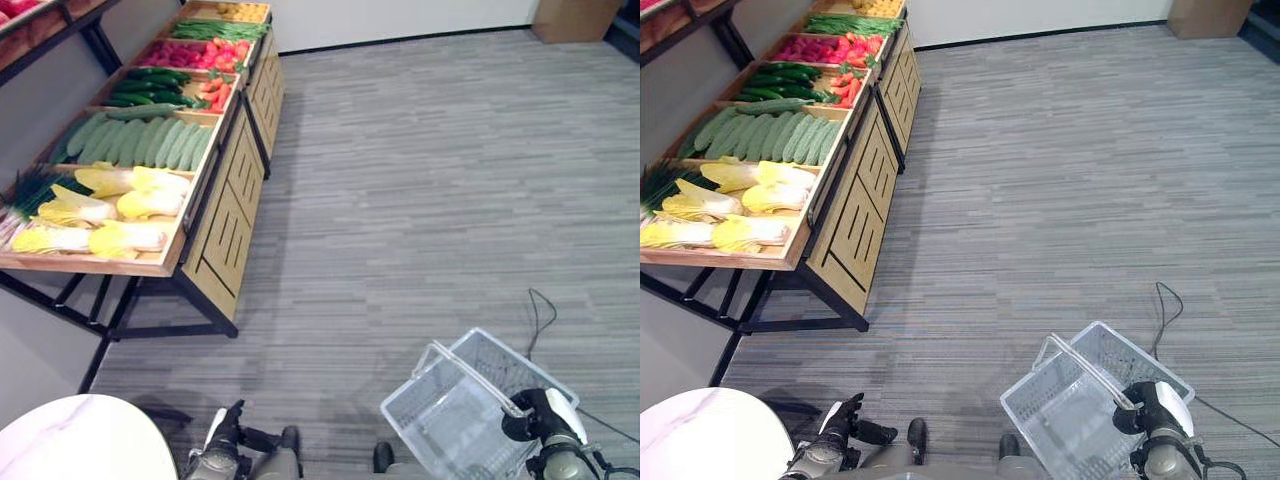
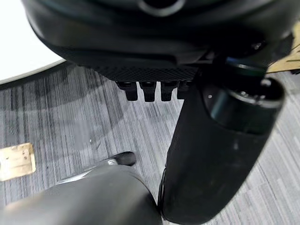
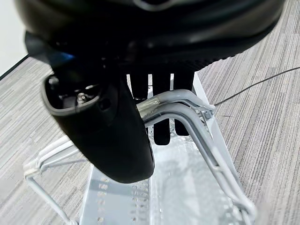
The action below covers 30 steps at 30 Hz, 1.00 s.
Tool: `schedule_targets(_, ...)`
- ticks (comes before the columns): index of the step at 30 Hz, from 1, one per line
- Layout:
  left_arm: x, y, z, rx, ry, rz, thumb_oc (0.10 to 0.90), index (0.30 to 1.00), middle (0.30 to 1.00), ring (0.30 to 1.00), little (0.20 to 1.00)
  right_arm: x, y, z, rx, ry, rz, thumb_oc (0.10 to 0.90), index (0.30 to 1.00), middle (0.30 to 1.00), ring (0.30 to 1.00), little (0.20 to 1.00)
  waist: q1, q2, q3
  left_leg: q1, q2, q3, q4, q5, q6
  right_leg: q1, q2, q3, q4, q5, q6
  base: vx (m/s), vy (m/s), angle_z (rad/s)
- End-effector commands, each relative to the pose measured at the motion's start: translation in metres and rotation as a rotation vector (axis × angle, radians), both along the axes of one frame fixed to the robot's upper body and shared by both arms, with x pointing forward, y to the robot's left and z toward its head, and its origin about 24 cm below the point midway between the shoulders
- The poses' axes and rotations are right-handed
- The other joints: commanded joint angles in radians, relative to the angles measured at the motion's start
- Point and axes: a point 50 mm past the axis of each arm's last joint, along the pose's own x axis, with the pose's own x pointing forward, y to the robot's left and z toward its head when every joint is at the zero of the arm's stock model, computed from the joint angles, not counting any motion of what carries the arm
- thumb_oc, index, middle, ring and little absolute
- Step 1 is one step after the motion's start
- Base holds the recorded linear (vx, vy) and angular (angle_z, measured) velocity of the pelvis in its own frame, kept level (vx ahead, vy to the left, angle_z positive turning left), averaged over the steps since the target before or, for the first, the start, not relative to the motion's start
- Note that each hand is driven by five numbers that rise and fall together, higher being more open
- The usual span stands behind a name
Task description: Get the vegetables into the basket
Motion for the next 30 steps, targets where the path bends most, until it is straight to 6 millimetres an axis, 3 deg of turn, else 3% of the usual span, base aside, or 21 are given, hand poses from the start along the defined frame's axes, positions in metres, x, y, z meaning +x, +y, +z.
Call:
schedule_targets(1,-0.027,0.02,-0.004,0.096,0.095,-0.023,0.9,1.0,1.0,1.0,1.0,0.047,-0.011,0.045,-0.1,-0.274,0.078,0.4,0.3,0.3,0.3,0.3,0.039,-0.02,0.022,-0.075,0.017,0.017,0.024,0.058,0.043,0.052,0.019,0.065,0.124,-0.082,0.126,0.5,0.199,-0.21)
schedule_targets(3,-0.033,0.025,-0.005,0.113,0.112,-0.025,0.9,1.0,1.0,1.0,1.0,0.046,-0.004,0.042,-0.092,-0.247,0.125,0.4,0.3,0.3,0.3,0.3,0.053,-0.028,-0.006,-0.052,0.012,0.052,0.025,0.056,0.054,0.102,-0.002,0.092,0.125,-0.114,0.142,0.47,0.231,-0.58)
schedule_targets(8,-0.032,0.027,-0.004,0.127,0.111,-0.062,0.9,1.0,1.0,1.0,1.0,0.046,0.001,0.038,-0.067,-0.254,0.109,0.4,0.3,0.3,0.3,0.3,0.055,-0.054,-0.03,-0.04,-0.024,0.09,0.053,0.006,0.097,0.096,-0.061,0.118,0.158,-0.094,0.18,0.27,0.207,-0.42)
schedule_targets(12,-0.022,0.029,-0.001,0.131,0.082,-0.082,0.9,1.0,1.0,1.0,1.0,0.061,0.009,0.043,-0.054,-0.297,0.129,0.4,0.3,0.3,0.3,0.3,0.055,-0.084,-0.037,-0.035,-0.069,0.123,0.079,-0.055,0.139,0.054,-0.114,0.164,0.191,0.023,0.224,0.21,0.21,-0.19)
schedule_targets(13,-0.022,0.029,-0.001,0.131,0.082,-0.082,0.9,1.0,1.0,1.0,1.0,0.061,0.009,0.043,-0.054,-0.297,0.129,0.4,0.3,0.3,0.3,0.3,0.055,-0.084,-0.037,-0.035,-0.069,0.123,0.079,-0.055,0.139,0.054,-0.114,0.164,0.191,0.023,0.224,0.1,0.12,-0.08)
schedule_targets(19,-0.019,0.035,0.002,0.14,0.066,-0.081,0.9,1.0,1.0,1.0,1.0,0.074,0.016,0.045,-0.033,-0.325,0.149,0.4,0.3,0.3,0.3,0.3,0.061,-0.098,-0.044,-0.021,-0.117,0.142,0.077,-0.107,0.177,0.001,-0.147,0.198,0.243,0.187,0.268,0.11,0.153,-0.11)
schedule_targets(20,-0.019,0.035,0.002,0.14,0.065,-0.081,0.9,1.0,1.0,1.0,1.0,0.074,0.016,0.045,-0.033,-0.325,0.149,0.4,0.3,0.3,0.3,0.3,0.061,-0.099,-0.044,-0.021,-0.117,0.143,0.077,-0.107,0.177,0.001,-0.147,0.199,0.243,0.187,0.268,0.14,0.209,0.01)
schedule_targets(22,-0.016,0.04,0.004,0.152,0.057,-0.07,0.9,1.0,1.0,1.0,1.0,0.082,0.023,0.05,-0.027,-0.35,0.181,0.4,0.3,0.3,0.3,0.3,0.056,-0.074,-0.023,0.045,-0.122,0.128,0.048,-0.13,0.202,-0.079,-0.116,0.198,0.443,0.232,0.265,0.15,0.252,-0.02)
schedule_targets(23,-0.014,0.041,0.005,0.154,0.051,-0.067,0.9,1.0,1.0,1.0,1.0,0.083,0.024,0.048,-0.025,-0.347,0.182,0.4,0.3,0.3,0.3,0.3,0.052,-0.065,-0.014,0.066,-0.124,0.12,0.046,-0.14,0.207,-0.101,-0.105,0.193,0.485,0.24,0.261,0.13,0.212,0.1)
schedule_targets(25,-0.011,0.044,0.007,0.161,0.046,-0.062,0.9,1.0,1.0,1.0,1.0,0.086,0.027,0.05,-0.022,-0.353,0.199,0.4,0.3,0.3,0.3,0.3,0.035,-0.045,0.008,0.108,-0.118,0.107,0.034,-0.146,0.212,-0.183,-0.069,0.18,0.541,0.208,0.239,0.13,0.139,0.29)
schedule_targets(27,-0.007,0.046,0.008,0.166,0.038,-0.054,0.9,1.0,1.0,1.0,1.0,0.089,0.029,0.053,-0.024,-0.372,0.218,0.4,0.3,0.3,0.3,0.3,0.018,-0.029,0.033,0.145,-0.113,0.097,0.023,-0.148,0.211,-0.265,-0.04,0.152,0.53,0.117,0.211,0.17,0.06,0.0)
schedule_targets(29,-0.002,0.044,0.009,0.165,0.031,-0.065,0.9,1.0,1.0,1.0,1.0,0.09,0.029,0.057,-0.021,-0.396,0.216,0.4,0.3,0.3,0.3,0.3,-0.009,-0.034,0.063,0.188,-0.127,0.068,0.026,-0.177,0.201,-0.319,-0.03,0.142,0.391,0.08,0.209,0.23,-0.05,0.09)
schedule_targets(30,-0.002,0.043,0.009,0.165,0.031,-0.065,0.9,1.0,1.0,1.0,1.0,0.09,0.029,0.057,-0.022,-0.396,0.216,0.4,0.3,0.3,0.3,0.3,-0.011,-0.032,0.066,0.192,-0.125,0.065,0.026,-0.18,0.201,-0.313,-0.029,0.139,0.389,0.079,0.209,0.21,-0.072,1.0)
